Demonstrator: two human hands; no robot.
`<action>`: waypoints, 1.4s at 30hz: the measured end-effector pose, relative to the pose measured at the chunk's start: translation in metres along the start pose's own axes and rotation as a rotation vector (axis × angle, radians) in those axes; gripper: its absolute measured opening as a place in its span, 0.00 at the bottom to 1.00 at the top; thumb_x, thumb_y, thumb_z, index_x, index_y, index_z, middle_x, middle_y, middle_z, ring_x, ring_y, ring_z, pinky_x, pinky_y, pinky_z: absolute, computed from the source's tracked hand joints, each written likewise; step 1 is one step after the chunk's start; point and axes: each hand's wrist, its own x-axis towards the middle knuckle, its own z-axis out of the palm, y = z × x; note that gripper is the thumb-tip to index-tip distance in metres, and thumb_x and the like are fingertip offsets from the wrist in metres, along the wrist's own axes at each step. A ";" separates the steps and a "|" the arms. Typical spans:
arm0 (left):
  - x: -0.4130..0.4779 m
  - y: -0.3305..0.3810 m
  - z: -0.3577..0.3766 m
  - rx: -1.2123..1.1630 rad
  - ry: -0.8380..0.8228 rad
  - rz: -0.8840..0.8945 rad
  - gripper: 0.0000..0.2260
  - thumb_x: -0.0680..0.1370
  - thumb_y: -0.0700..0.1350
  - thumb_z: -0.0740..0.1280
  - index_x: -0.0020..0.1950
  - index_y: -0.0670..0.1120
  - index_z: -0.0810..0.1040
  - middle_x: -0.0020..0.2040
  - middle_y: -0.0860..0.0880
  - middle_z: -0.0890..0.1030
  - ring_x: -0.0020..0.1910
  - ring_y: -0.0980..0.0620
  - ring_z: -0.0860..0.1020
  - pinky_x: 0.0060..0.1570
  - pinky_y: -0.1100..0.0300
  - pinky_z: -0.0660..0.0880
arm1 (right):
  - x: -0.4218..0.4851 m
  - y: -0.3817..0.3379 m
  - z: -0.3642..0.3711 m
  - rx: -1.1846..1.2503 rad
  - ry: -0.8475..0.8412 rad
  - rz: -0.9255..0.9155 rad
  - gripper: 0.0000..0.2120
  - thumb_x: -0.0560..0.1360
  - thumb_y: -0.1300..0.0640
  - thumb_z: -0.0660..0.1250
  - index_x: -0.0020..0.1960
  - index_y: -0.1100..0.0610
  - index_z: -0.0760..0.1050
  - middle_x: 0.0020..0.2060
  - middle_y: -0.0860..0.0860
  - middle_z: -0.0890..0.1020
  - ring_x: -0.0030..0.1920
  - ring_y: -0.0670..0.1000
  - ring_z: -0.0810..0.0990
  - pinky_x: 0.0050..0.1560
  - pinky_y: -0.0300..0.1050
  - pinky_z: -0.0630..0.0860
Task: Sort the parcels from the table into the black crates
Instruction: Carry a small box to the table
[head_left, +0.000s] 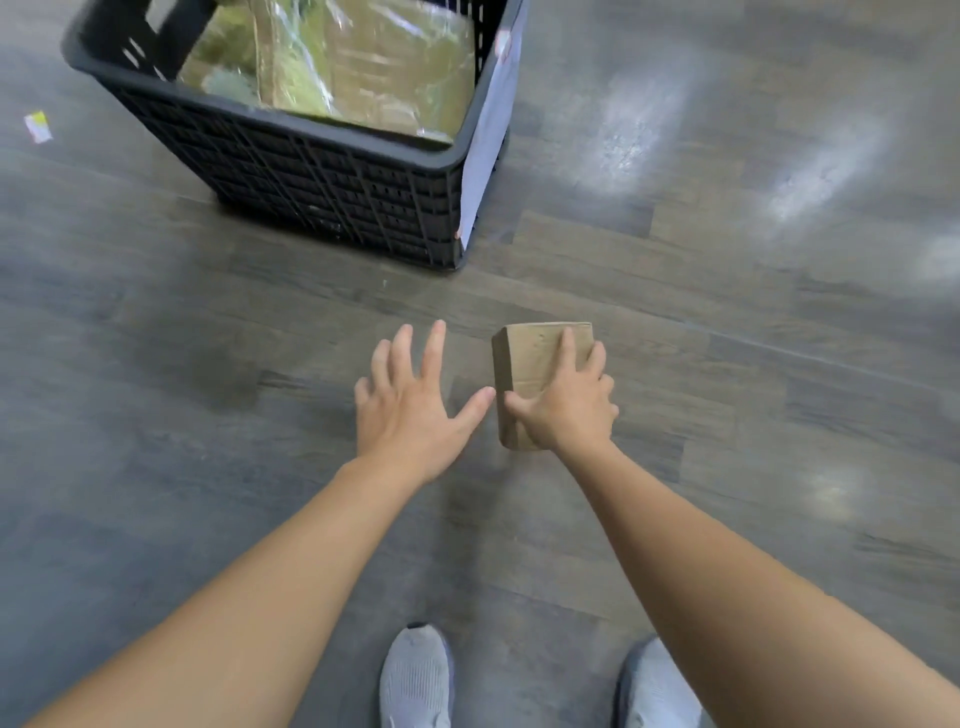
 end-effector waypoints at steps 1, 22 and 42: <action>-0.007 0.011 -0.024 0.007 -0.003 0.000 0.40 0.74 0.72 0.50 0.80 0.57 0.41 0.81 0.48 0.44 0.79 0.46 0.44 0.74 0.45 0.52 | -0.006 -0.003 -0.032 -0.006 0.017 -0.026 0.53 0.66 0.33 0.71 0.80 0.46 0.43 0.78 0.57 0.48 0.70 0.64 0.63 0.63 0.61 0.67; -0.214 0.405 -0.577 -0.075 0.360 0.464 0.38 0.77 0.70 0.54 0.80 0.57 0.43 0.80 0.49 0.46 0.79 0.46 0.44 0.75 0.45 0.49 | -0.272 0.044 -0.731 0.186 0.378 -0.074 0.52 0.66 0.33 0.71 0.80 0.44 0.46 0.69 0.58 0.62 0.70 0.60 0.61 0.68 0.55 0.64; -0.096 0.627 -0.664 0.036 0.497 0.686 0.38 0.77 0.71 0.51 0.81 0.56 0.43 0.80 0.48 0.46 0.79 0.46 0.44 0.75 0.43 0.51 | -0.157 0.097 -0.950 0.060 0.599 -0.091 0.51 0.66 0.30 0.69 0.79 0.44 0.48 0.70 0.57 0.61 0.69 0.59 0.62 0.65 0.60 0.68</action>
